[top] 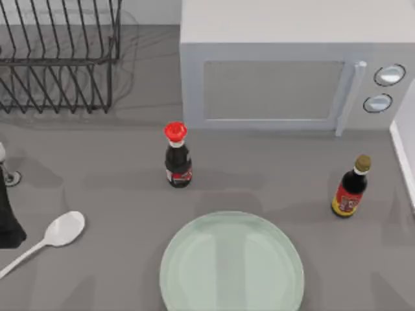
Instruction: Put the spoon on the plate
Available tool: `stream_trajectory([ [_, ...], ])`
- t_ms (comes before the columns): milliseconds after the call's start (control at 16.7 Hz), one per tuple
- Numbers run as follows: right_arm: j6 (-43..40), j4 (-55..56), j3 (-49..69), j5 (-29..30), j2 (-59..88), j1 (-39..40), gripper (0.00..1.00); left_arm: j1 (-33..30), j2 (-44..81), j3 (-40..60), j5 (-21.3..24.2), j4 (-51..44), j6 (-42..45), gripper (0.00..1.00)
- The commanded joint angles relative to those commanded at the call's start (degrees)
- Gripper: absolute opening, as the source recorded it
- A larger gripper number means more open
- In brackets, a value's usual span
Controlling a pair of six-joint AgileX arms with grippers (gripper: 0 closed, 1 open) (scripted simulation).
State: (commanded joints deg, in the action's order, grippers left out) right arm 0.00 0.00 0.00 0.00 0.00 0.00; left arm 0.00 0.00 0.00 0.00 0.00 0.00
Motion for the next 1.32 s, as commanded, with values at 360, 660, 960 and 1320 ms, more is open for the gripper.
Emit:
stream_trajectory([
  [360, 0.0, 0.0, 0.0, 0.0, 0.0, 0.0, 1.0, 0.11, 6.18, 5.25, -0.03, -5.66, 4.98, 1.0],
  [660, 0.0, 0.0, 0.0, 0.0, 0.0, 0.0, 1.0, 0.23, 27.33, 18.6, 0.12, -21.71, 18.13, 1.0],
  [960, 0.0, 0.0, 0.0, 0.0, 0.0, 0.0, 1.0, 0.59, 54.71, 33.27, 0.23, -40.58, 32.94, 1.0],
  [1320, 0.0, 0.0, 0.0, 0.0, 0.0, 0.0, 1.0, 1.06, 76.09, 47.63, -0.08, -56.63, 46.57, 1.0],
])
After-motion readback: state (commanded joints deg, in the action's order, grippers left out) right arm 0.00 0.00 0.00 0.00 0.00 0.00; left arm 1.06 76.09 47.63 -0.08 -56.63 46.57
